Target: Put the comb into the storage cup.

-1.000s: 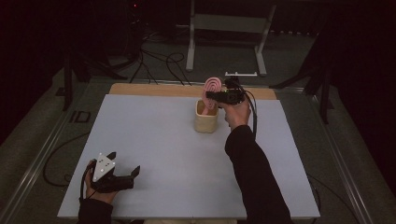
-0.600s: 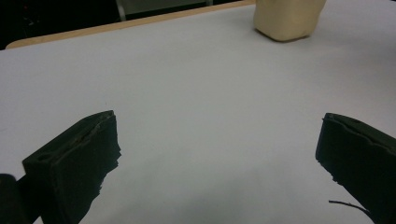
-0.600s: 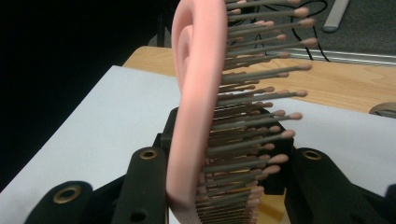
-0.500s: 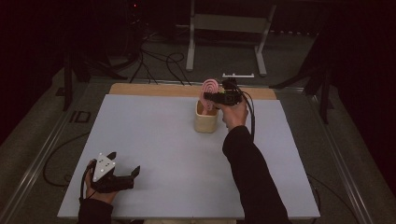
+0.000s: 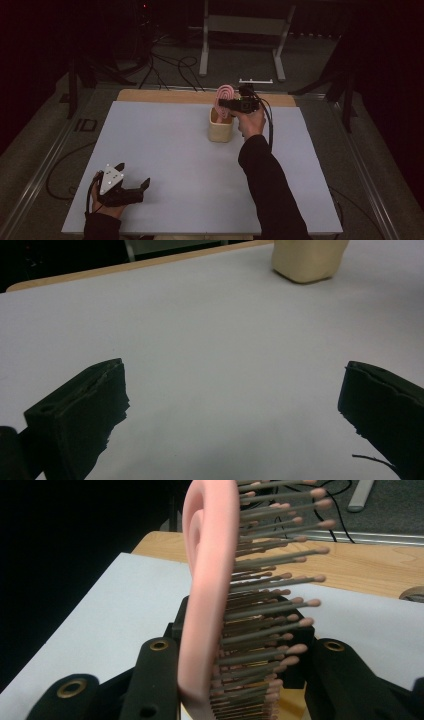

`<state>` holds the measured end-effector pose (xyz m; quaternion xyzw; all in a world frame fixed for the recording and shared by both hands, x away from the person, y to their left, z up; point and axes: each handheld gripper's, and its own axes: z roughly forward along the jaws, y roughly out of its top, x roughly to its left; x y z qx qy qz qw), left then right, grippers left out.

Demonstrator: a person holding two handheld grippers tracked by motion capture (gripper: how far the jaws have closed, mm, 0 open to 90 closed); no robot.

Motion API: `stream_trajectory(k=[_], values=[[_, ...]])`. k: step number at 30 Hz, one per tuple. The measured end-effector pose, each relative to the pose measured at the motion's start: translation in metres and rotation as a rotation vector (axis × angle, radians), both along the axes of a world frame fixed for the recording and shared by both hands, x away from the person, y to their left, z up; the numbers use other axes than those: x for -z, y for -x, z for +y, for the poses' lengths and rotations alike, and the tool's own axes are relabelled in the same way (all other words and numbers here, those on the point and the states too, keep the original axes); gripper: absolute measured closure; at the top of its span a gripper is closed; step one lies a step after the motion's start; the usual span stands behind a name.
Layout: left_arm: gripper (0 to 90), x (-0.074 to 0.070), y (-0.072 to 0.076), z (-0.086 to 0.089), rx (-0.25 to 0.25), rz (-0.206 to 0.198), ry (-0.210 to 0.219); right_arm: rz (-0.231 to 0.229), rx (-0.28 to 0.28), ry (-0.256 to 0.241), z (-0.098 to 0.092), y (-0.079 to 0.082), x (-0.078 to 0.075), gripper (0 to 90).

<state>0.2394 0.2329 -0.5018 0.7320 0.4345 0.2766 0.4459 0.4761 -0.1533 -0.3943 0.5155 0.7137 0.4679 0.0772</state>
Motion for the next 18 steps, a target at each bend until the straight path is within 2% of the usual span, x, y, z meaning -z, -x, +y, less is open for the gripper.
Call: stream_trajectory(k=[18], values=[[0.3,0.0003,0.0009,0.0008,-0.006,0.0,0.002,0.011,0.018,-0.017,-0.0072,-0.006,0.0042,62.5]])
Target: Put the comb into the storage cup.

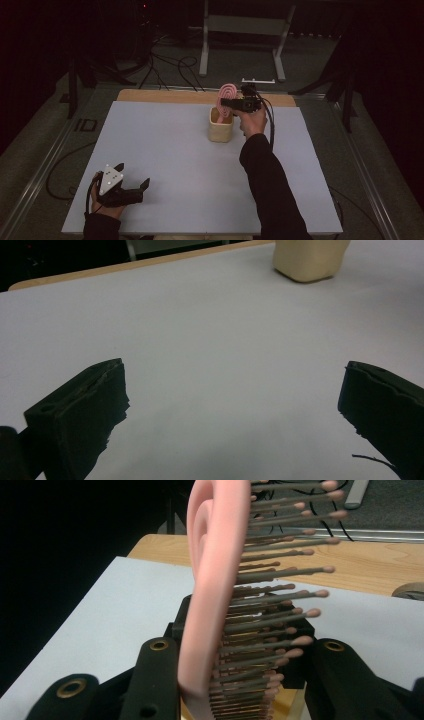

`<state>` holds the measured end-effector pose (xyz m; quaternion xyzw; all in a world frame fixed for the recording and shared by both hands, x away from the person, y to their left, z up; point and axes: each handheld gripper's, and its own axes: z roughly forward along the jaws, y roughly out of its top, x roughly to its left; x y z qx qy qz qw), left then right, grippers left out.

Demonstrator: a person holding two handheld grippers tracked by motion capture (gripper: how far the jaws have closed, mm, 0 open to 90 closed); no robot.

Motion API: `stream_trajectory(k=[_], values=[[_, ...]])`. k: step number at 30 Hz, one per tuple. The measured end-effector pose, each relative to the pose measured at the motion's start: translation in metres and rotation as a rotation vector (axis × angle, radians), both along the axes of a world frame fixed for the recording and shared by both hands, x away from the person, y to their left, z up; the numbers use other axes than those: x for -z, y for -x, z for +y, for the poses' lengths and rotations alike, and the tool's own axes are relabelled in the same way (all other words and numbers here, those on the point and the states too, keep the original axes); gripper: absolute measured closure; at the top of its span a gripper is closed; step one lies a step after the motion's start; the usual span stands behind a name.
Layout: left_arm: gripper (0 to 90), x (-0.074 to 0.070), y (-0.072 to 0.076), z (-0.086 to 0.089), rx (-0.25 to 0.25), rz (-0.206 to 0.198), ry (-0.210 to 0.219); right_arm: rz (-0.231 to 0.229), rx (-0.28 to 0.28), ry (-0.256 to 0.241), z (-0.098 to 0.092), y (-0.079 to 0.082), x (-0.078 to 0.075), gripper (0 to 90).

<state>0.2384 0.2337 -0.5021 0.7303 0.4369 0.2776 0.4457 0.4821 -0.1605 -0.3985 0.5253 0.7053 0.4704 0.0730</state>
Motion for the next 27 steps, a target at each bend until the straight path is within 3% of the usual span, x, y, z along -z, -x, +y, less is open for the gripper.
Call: stream_trajectory(k=[27], values=[[0.3,0.0003,0.0002,-0.0002,0.0,0.001,-0.005,0.008,0.021,0.019,-0.0086,-0.0048,0.0034,62.4]])
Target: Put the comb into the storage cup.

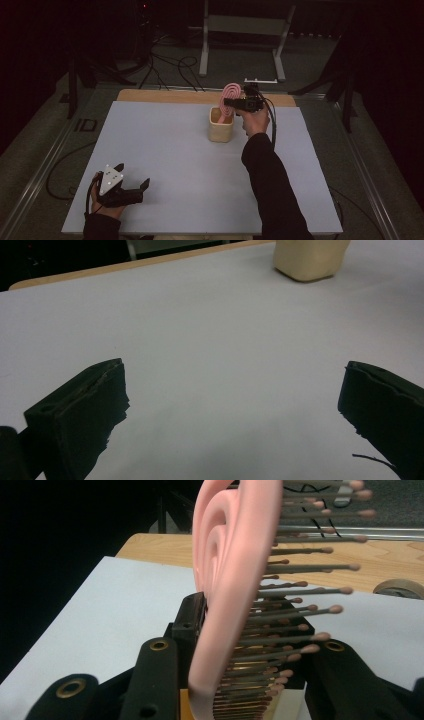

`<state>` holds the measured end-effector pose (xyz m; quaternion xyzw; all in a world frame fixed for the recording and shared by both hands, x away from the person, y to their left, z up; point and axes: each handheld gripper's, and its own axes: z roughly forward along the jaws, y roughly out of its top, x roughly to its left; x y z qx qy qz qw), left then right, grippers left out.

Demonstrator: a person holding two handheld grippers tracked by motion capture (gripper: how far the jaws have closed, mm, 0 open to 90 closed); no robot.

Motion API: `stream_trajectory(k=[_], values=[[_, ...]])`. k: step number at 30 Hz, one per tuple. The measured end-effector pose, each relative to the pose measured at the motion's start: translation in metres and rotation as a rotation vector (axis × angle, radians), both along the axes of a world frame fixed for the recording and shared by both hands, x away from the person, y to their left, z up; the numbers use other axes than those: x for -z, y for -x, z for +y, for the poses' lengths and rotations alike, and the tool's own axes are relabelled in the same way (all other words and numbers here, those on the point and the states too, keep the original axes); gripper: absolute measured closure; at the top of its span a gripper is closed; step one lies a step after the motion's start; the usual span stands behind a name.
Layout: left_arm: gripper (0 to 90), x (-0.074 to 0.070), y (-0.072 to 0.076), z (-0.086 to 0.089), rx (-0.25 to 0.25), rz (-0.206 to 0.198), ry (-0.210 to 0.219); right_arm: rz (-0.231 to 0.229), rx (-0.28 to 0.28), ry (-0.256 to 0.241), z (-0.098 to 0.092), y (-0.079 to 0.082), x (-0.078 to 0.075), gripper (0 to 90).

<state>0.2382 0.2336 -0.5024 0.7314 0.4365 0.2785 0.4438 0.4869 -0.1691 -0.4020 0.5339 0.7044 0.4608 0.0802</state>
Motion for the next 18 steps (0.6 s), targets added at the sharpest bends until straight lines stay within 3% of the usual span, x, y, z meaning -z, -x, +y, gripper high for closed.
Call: stream_trajectory(k=[10,18], values=[[0.3,0.0,0.0002,0.0001,0.0,0.0,0.0,-0.002,0.011,0.009,-0.0018,-0.0013,0.0013,61.4],[0.3,-0.0001,0.0003,0.0002,-0.001,-0.001,0.002,-0.001,0.008,0.056,0.0025,-0.0017,0.0044,59.1]])
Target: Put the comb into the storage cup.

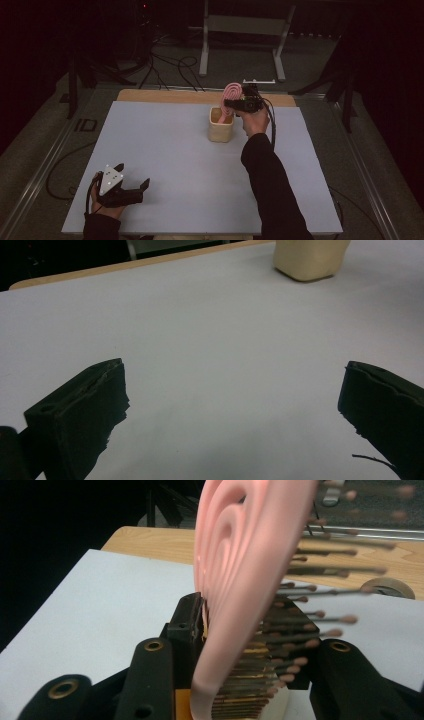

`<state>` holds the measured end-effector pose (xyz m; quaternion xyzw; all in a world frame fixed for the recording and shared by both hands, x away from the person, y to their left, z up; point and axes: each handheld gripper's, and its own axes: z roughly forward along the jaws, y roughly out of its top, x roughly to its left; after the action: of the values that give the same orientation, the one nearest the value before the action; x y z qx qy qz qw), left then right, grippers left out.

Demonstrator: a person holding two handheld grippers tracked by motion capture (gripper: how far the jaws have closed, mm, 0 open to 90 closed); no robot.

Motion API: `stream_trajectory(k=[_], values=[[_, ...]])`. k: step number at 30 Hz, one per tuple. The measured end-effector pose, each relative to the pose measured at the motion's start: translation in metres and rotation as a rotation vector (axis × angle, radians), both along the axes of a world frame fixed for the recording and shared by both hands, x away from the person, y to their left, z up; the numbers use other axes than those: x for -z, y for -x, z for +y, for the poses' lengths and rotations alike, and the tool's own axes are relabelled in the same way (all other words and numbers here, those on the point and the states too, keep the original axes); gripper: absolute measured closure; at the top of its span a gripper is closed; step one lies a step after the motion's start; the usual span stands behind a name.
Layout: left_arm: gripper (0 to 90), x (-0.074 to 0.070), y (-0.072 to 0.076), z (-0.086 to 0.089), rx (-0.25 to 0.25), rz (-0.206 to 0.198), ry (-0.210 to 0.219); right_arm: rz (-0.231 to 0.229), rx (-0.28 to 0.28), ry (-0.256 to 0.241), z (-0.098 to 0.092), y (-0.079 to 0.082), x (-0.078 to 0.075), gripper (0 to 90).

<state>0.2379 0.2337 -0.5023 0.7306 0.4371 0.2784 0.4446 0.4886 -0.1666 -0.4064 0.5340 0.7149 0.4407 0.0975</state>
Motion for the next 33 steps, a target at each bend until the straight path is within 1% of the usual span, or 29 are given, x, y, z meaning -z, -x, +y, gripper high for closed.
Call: stream_trajectory(k=[9,11,12,13,16,18,19,22,23,24,25,26,27,28,29,30,31,32,33], values=[[0.3,0.0,0.0,0.0,0.001,0.001,-0.003,0.001,0.004,0.005,-0.001,0.0,0.002,53.7],[0.3,0.0,0.0,0.0,0.002,0.001,-0.003,-0.006,0.006,-0.002,-0.002,0.001,0.003,50.1],[0.3,0.0,0.0,0.0,0.002,0.001,-0.003,-0.006,0.006,-0.002,-0.002,0.001,0.003,50.1],[0.3,0.0,0.0,-0.001,0.002,0.001,-0.002,-0.01,0.006,-0.004,-0.004,0.001,0.003,47.1],[0.3,0.0,0.0,-0.001,0.002,0.001,-0.003,-0.01,0.005,0.002,-0.005,0.001,0.004,45.3],[0.3,0.0,0.0,-0.001,0.002,0.002,-0.003,-0.02,-0.007,-0.001,-0.006,0.002,0.003,44.5],[0.3,0.0,0.0,-0.001,0.001,0.001,-0.002,-0.035,-0.023,-0.001,-0.007,0.003,0.002,43.7],[0.3,0.0,0.0,-0.001,0.001,0.001,-0.003,-0.042,-0.034,0.004,-0.007,0.004,0.001,42.0],[0.3,0.0,0.0,-0.001,0.001,0.001,-0.004,-0.05,-0.042,0.0,-0.008,0.005,0.001,39.3],[0.3,0.0,0.0,-0.001,0.001,0.001,-0.004,-0.05,-0.042,0.0,-0.008,0.005,0.001,39.3],[0.3,0.0,0.0,-0.001,0.0,0.002,-0.003,-0.057,-0.042,-0.001,-0.009,0.006,0.0,35.8],[0.3,0.0,0.0,-0.001,0.0,0.002,-0.003,-0.057,-0.042,-0.001,-0.009,0.006,0.0,35.8],[0.3,0.0,0.0,-0.001,0.001,0.002,-0.004,-0.067,-0.045,-0.006,-0.01,0.007,-0.001,32.0],[0.3,0.0,0.0,-0.001,0.001,0.002,-0.004,-0.067,-0.045,-0.006,-0.01,0.007,-0.001,32.0],[0.3,0.0,0.0,-0.001,0.001,0.001,-0.004,-0.073,-0.047,-0.004,-0.01,0.008,-0.001,26.8],[0.3,0.0,0.0,-0.001,0.001,0.001,-0.004,-0.073,-0.047,-0.004,-0.01,0.008,-0.001,26.8],[0.3,0.0,0.0,-0.001,0.001,0.002,-0.004,-0.075,-0.047,0.004,-0.01,0.009,-0.001,22.7],[0.3,0.0,0.0,-0.001,0.001,0.002,-0.004,-0.075,-0.047,0.004,-0.01,0.009,-0.001,22.7],[0.3,0.0,0.0,-0.001,0.0,0.001,-0.003,-0.073,-0.047,0.006,-0.011,0.009,-0.001,18.9]])
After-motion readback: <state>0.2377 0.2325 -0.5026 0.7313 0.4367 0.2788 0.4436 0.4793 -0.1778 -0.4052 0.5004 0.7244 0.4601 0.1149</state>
